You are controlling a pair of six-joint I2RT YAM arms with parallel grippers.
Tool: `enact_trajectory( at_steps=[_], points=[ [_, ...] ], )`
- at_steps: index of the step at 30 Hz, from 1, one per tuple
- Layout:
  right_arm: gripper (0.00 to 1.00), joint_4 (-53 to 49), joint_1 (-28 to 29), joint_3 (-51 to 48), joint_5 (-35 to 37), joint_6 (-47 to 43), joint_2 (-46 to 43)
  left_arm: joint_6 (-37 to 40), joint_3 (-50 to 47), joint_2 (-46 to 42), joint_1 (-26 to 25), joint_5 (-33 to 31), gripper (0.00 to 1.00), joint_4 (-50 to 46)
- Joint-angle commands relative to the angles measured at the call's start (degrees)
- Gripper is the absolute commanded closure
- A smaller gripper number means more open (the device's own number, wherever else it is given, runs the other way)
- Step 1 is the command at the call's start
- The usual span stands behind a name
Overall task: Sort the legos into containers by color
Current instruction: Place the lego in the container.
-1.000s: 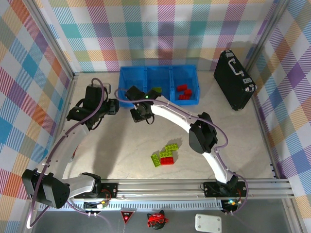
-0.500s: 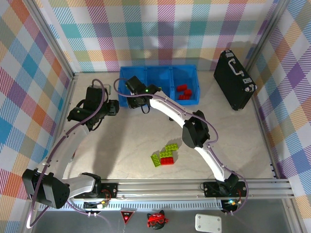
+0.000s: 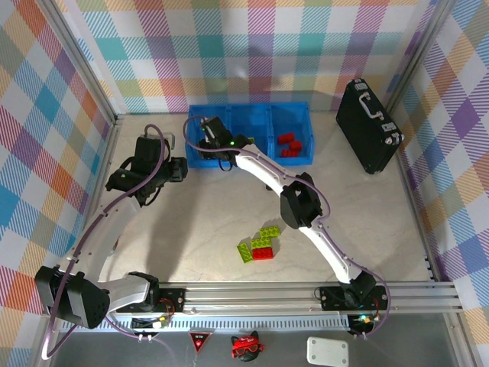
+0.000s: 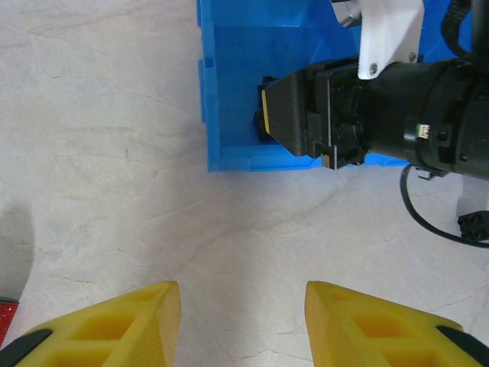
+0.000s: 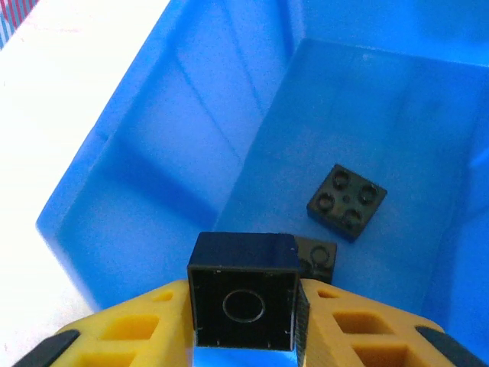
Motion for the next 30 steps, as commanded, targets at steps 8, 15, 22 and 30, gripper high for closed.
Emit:
enact_trajectory(
  at_steps=[8,15,22,30],
  points=[
    [0.56,5.0,-0.4,3.4,-1.9,0.9,3.4,-1.0,-1.1,-0.2,0.3,1.4,0.52,1.5],
    [0.49,2.8,-0.4,3.4,-3.0,-0.9,0.5,-1.2,-1.2,0.3,0.3,2.1,0.51,2.0],
    [0.48,-3.7,0.1,1.3,-4.5,-2.7,-5.2,-1.0,-1.3,1.3,0.3,2.6,0.51,2.2],
    [0.47,-8.6,0.4,-13.1,-5.7,-3.7,-17.4,0.1,-1.4,2.2,0.3,1.2,0.51,1.9]
  ],
)
